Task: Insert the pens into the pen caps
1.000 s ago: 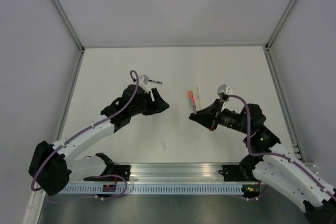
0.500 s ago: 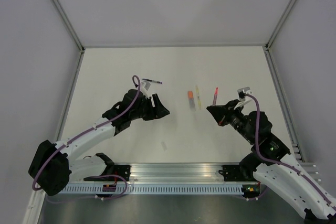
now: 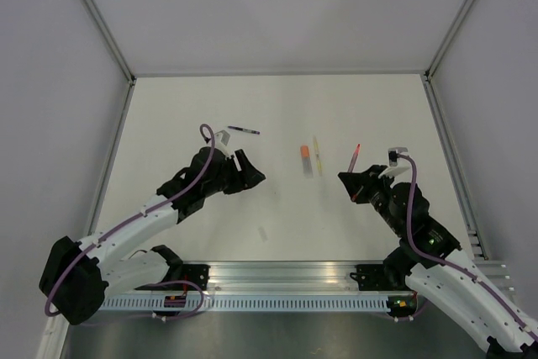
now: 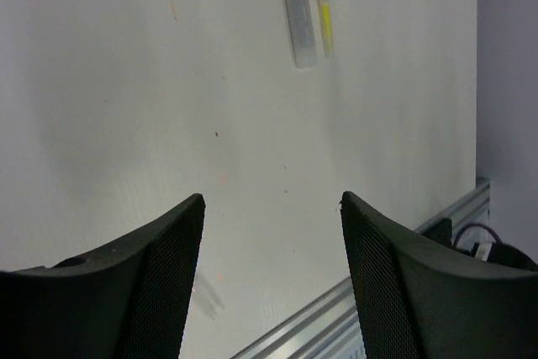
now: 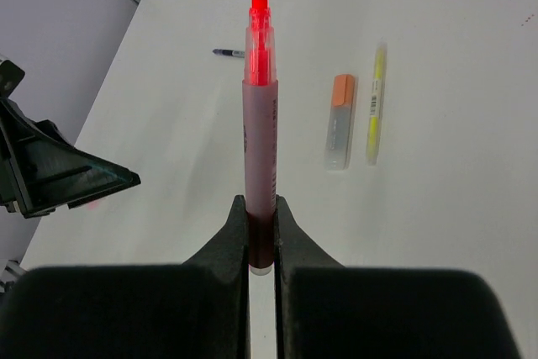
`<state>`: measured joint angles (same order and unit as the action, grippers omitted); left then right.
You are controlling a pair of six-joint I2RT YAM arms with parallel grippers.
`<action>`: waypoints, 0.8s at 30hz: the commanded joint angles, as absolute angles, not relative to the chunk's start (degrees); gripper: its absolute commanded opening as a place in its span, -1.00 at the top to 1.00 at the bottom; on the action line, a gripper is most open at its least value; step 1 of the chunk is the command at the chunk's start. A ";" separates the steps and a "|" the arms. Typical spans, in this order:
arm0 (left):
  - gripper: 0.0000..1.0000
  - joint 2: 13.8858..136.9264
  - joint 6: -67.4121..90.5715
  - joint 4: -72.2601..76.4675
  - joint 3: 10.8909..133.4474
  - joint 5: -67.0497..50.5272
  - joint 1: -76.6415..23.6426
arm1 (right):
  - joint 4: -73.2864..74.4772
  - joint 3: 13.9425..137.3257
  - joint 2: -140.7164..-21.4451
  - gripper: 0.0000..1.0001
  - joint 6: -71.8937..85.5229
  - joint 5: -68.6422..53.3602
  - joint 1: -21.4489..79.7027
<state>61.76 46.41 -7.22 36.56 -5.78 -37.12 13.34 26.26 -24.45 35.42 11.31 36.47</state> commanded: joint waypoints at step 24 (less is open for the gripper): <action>-0.71 66.36 91.66 -48.44 47.40 21.98 -12.06 | 12.04 26.98 -21.01 1.00 38.41 0.61 36.47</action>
